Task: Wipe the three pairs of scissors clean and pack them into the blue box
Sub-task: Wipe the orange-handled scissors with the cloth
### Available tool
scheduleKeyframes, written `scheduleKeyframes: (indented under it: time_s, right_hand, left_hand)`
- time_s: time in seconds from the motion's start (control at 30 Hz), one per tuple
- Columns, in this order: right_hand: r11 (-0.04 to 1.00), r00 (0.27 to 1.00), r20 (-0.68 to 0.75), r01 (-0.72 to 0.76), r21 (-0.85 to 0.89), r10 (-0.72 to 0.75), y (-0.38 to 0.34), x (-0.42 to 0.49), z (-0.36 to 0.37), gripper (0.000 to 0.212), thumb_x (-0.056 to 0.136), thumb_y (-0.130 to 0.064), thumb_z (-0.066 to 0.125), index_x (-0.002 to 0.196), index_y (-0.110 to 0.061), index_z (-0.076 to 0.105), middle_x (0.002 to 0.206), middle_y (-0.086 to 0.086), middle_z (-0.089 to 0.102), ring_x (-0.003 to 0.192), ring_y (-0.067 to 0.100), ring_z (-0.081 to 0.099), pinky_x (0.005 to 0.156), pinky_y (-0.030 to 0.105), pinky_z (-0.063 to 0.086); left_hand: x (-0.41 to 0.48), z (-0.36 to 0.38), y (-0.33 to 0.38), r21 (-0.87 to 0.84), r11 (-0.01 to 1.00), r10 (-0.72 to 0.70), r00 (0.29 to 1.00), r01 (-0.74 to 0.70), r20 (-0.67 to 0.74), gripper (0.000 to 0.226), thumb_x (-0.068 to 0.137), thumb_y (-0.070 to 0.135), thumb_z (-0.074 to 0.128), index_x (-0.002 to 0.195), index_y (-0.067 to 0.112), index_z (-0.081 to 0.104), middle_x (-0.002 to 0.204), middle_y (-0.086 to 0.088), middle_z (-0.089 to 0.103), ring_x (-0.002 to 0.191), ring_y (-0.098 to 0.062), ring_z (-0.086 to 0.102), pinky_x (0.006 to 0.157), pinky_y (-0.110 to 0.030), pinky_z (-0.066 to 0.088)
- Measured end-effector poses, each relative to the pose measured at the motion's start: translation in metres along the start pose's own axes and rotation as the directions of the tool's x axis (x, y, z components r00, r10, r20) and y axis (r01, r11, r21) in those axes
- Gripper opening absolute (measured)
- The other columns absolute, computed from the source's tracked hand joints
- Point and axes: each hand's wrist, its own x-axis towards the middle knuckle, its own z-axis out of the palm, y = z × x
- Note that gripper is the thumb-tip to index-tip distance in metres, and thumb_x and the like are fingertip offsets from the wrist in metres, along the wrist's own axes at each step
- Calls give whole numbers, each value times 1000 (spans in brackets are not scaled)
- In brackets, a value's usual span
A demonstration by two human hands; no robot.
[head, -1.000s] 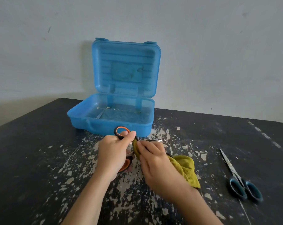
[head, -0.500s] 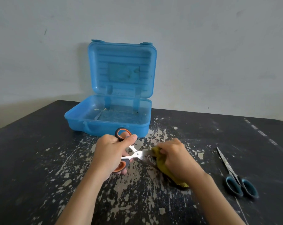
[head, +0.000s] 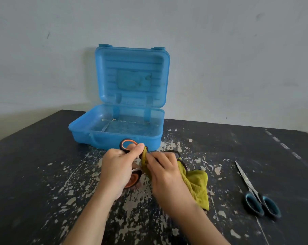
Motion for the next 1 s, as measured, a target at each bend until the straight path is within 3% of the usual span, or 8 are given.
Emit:
scheduleKeyframes:
  time_s: [0.27, 0.37, 0.43, 0.53, 0.63, 0.77, 0.87, 1.0]
  right_hand:
    - [906, 888, 184, -405, -126, 422, 58, 6, -14, 30, 76, 8, 42, 75, -16, 60, 78, -2, 58, 79, 22, 44, 76, 27, 37]
    - [818, 818, 14, -575, 7, 575, 60, 11, -28, 32, 76, 11, 41, 58, -15, 49, 59, -4, 48, 65, 25, 45, 59, 30, 36]
    - [834, 829, -125, -519, 187, 545, 42, 17, -36, 29, 87, 2, 46, 73, -16, 62, 60, -5, 53, 60, 19, 48, 55, 27, 35]
    - [828, 888, -68, -393, 401, 454, 5, 21, -29, 20, 93, -12, 49, 97, -17, 68, 82, -5, 63, 72, 9, 55, 66, 19, 45]
    - [929, 948, -113, -260, 263, 297, -15, 10, 1, 26, 91, -18, 43, 97, -5, 66, 81, 5, 59, 69, 17, 51, 63, 26, 41]
    - [993, 990, -97, -98, 63, 104, -23, -4, 10, 32, 74, 4, 56, 106, 5, 59, 89, 11, 54, 72, 25, 48, 69, 31, 44]
    - [992, 1000, 9, 15, 125, -17, -19, -6, 5, 29, 72, 3, 47, 96, 1, 64, 90, 10, 56, 76, 25, 49, 70, 30, 46]
    - [886, 922, -200, -231, 401, 330, -6, 4, -7, 21, 86, -5, 54, 98, -9, 71, 89, 0, 62, 80, 9, 58, 72, 17, 47]
  left_hand:
    - [-1, -1, 0, -17, 994, -107, 982, 111, 157, 44, 80, 40, 71, 72, -3, 68, 65, -28, 65, 32, -31, 55, 37, -26, 43]
    - [2, 0, -4, -8, 994, -103, 985, 106, 140, 46, 79, 41, 71, 71, -4, 67, 62, -30, 63, 35, -34, 56, 40, -35, 47]
    - [3, 2, -6, -14, 997, -75, 992, 77, 105, 56, 78, 40, 73, 69, -14, 62, 60, -33, 56, 40, -39, 55, 39, -41, 49]
    - [-3, 11, -5, 0, 1000, -9, 998, 9, 57, 59, 79, 45, 69, 59, -10, 59, 55, -29, 55, 48, -38, 55, 49, -38, 43]
    - [-8, 16, -4, -62, 998, -12, 1000, 12, 13, 53, 80, 43, 67, 44, 7, 54, 43, -3, 44, 48, -20, 41, 52, -32, 33]
    - [1, 14, -11, -133, 990, -57, 995, 45, -87, 52, 79, 39, 72, 51, -4, 59, 48, -5, 51, 53, -20, 47, 61, -46, 44]
    - [3, 14, -15, -126, 990, -71, 994, 60, -83, 48, 77, 37, 74, 48, 3, 57, 50, -5, 49, 57, -20, 46, 60, -44, 40]
    - [-1, 16, -13, -157, 984, -91, 996, 86, -23, 36, 79, 36, 73, 57, 8, 68, 60, -16, 62, 63, -28, 59, 64, -40, 46]
